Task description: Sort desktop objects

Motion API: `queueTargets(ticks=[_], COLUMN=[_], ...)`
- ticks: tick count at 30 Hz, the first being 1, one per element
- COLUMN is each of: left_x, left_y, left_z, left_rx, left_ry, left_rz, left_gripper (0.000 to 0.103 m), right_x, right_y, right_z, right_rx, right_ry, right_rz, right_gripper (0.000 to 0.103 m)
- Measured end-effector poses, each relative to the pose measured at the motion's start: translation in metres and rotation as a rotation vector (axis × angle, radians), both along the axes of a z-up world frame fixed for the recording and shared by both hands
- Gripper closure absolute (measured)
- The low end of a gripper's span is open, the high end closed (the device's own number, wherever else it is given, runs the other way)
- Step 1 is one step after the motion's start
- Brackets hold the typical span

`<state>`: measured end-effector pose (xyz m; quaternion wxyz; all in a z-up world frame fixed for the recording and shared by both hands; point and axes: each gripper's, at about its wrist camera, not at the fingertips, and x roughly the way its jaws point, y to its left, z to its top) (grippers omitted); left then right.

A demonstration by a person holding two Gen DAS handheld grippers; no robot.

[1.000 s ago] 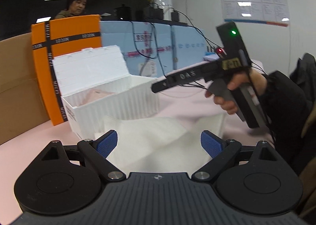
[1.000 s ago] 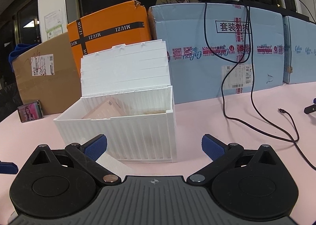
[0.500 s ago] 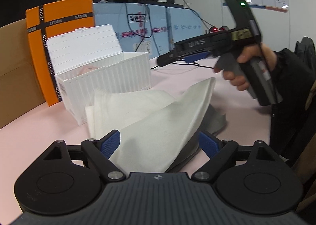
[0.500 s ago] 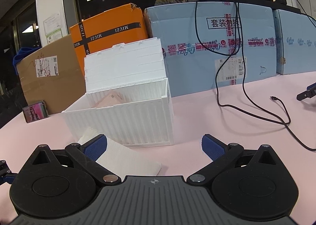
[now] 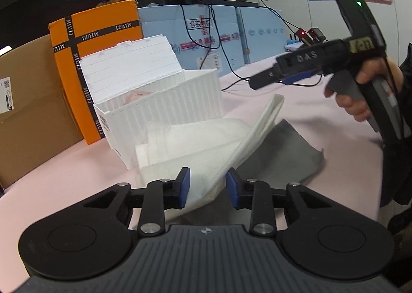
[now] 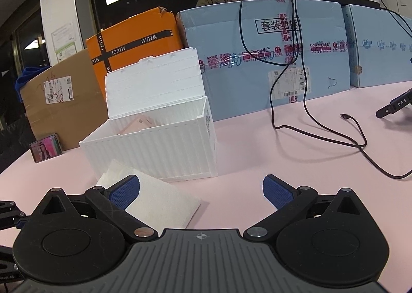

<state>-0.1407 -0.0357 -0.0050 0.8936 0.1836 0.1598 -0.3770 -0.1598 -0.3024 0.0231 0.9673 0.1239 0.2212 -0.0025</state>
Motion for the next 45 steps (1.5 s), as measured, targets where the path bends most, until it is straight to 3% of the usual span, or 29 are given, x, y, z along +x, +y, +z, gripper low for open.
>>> queueTargets(ticks=[10, 11, 13, 15, 22, 30, 34, 40, 45], left_x=[0.028, 0.031, 0.037, 0.043, 0.062, 0.085, 0.087, 0.09, 0.097], left_y=[-0.018, -0.02, -0.023, -0.023, -0.015, -0.003, -0.003, -0.001, 0.001], left_z=[0.008, 0.008, 0.007, 0.006, 0.005, -0.009, -0.015, -0.02, -0.02], left_rx=[-0.051, -0.055, -0.066, -0.088, -0.151, -0.152, -0.136, -0.142, -0.176], left_ry=[-0.027, -0.027, -0.029, -0.015, 0.074, 0.261, 0.291, 0.33, 0.358], left_rz=[0.06, 0.081, 0.128, 0.172, 0.278, 0.344, 0.343, 0.328, 0.314], left_gripper=[0.074, 0.071, 0.051, 0.042, 0.022, 0.023, 0.024, 0.036, 0.036], right_x=[-0.004, -0.004, -0.004, -0.003, 0.002, 0.02, 0.029, 0.042, 0.059], right_y=[-0.007, -0.007, -0.007, -0.006, 0.002, 0.014, 0.02, 0.029, 0.034], right_z=[-0.004, -0.005, -0.005, -0.006, -0.011, -0.02, -0.024, -0.031, -0.035], right_rx=[0.03, 0.031, 0.032, 0.035, 0.047, 0.076, 0.091, 0.113, 0.134], right_ry=[0.014, 0.017, 0.019, 0.023, 0.057, 0.135, 0.174, 0.232, 0.243], right_rz=[-0.003, -0.002, 0.002, 0.011, 0.049, 0.1, 0.125, 0.163, 0.192], right_gripper=[0.0, 0.0, 0.0, 0.0, 0.0, 0.0, 0.0, 0.0, 0.002])
